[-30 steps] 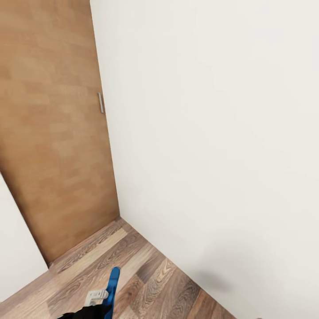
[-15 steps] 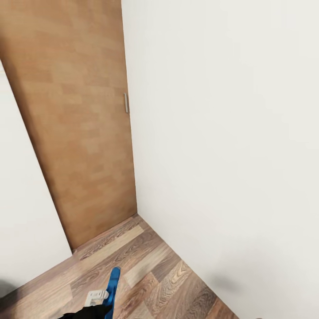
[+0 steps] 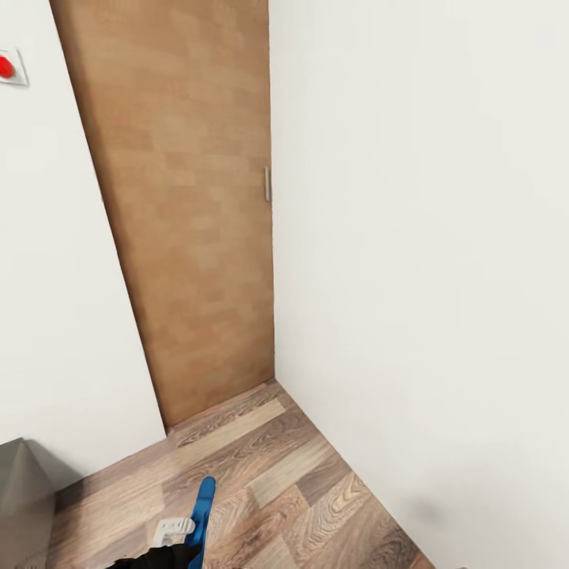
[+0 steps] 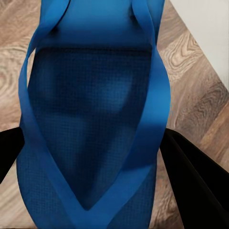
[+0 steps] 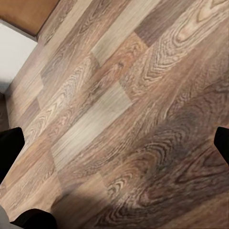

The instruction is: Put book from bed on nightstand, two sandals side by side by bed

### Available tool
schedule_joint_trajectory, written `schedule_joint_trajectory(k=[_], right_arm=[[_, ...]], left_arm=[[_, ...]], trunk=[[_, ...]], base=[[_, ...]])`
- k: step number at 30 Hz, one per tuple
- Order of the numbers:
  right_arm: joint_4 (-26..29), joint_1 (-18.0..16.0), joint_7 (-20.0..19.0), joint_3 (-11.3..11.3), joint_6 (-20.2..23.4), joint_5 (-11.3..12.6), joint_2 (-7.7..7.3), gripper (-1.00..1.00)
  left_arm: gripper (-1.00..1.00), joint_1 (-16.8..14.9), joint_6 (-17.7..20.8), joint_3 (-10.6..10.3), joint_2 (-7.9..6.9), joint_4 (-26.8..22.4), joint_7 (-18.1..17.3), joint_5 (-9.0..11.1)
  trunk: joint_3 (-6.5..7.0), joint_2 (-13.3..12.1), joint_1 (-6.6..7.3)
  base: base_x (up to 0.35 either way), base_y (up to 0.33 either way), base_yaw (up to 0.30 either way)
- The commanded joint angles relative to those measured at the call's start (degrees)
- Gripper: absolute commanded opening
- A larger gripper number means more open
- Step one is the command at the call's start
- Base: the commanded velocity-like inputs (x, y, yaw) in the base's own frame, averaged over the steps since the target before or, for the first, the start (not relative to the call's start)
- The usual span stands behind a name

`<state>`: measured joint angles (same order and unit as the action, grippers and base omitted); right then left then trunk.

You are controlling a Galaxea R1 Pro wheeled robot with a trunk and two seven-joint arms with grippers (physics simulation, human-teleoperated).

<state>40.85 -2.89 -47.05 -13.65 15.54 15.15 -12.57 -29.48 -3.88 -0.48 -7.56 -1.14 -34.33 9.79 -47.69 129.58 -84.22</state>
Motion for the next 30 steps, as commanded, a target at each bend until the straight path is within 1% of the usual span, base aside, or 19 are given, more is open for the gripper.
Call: schedule_joint_trajectory(k=[1,30], right_arm=[[0.0,0.0,-0.2,-0.1,0.5,0.5,0.0,1.0],[0.0,0.0,-0.1,-0.1,0.5,0.5,0.0,1.0]], left_arm=[[-1.0,-0.1,-0.2,-0.1,0.0,0.1,-0.2,0.2],[-1.0,-0.1,-0.1,-0.1,0.09,0.1,-0.2,0.2]], trunk=[[-0.06,0.0,0.01],[-0.06,0.0,0.01]], base=[[0.0,0.0,0.294],[0.0,0.0,0.294]])
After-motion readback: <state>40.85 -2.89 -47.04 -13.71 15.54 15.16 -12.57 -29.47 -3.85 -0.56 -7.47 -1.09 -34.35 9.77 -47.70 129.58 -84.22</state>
